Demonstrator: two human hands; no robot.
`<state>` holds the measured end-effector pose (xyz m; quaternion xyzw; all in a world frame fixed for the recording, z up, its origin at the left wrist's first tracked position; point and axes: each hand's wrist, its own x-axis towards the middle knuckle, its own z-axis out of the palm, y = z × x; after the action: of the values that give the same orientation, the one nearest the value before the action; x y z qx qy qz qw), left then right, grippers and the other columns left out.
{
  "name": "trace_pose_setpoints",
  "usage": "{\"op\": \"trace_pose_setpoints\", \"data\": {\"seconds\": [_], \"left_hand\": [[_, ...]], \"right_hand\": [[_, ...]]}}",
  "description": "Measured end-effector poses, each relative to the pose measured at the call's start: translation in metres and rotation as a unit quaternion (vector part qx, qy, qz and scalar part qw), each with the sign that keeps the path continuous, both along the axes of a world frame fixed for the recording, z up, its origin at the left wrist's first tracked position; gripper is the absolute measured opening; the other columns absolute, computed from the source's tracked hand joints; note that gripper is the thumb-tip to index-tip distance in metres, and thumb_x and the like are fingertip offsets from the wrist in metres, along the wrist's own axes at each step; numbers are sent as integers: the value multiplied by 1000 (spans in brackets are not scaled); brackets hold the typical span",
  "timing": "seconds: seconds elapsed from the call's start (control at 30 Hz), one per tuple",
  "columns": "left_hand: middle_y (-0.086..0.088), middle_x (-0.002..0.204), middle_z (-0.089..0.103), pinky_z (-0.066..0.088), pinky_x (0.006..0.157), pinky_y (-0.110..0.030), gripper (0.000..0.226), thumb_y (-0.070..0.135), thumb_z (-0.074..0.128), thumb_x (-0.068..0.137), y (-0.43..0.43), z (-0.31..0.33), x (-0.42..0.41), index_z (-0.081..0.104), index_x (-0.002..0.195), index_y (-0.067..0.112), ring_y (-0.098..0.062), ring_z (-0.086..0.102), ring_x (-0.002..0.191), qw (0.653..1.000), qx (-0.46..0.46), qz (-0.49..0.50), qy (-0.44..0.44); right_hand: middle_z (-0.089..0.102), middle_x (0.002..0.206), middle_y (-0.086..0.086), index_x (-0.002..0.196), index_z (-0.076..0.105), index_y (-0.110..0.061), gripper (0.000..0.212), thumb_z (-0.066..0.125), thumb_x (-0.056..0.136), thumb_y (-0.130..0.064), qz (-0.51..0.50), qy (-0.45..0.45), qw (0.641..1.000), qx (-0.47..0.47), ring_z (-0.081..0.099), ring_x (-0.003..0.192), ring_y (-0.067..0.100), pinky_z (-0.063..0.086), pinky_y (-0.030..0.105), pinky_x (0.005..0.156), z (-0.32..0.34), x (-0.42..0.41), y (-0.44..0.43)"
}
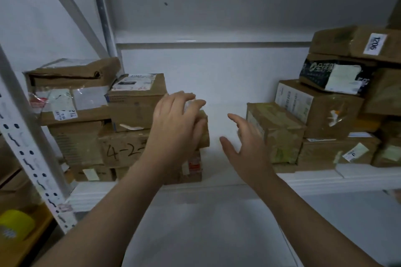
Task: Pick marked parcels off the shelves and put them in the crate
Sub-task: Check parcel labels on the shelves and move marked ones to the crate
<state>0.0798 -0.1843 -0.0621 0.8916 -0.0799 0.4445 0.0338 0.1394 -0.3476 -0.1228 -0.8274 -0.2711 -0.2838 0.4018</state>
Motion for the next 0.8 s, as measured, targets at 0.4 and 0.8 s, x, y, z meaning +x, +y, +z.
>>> {"op": "trace_pose_setpoints", "data": {"seconds": [0.4, 0.8], "left_hand": [[-15, 126, 55, 47, 89, -39, 44, 22, 65, 85, -120, -50, 60, 55, 125, 9, -31, 55, 111, 980, -53, -145, 124], [-3, 137, 43, 42, 91, -23, 50, 42, 30, 97, -153, -62, 74, 64, 117, 12, -13, 53, 111, 913, -272, -206, 223]], "right_hand": [[40, 131, 6, 121, 55, -17, 41, 64, 81, -10, -172, 47, 984, -3, 36, 123, 23, 31, 26, 93, -9, 9, -128], [40, 128, 16, 130, 47, -17, 77, 64, 69, -59, -185, 60, 973, -122, 47, 107, 35, 46, 40, 84, -10, 34, -129]]}}
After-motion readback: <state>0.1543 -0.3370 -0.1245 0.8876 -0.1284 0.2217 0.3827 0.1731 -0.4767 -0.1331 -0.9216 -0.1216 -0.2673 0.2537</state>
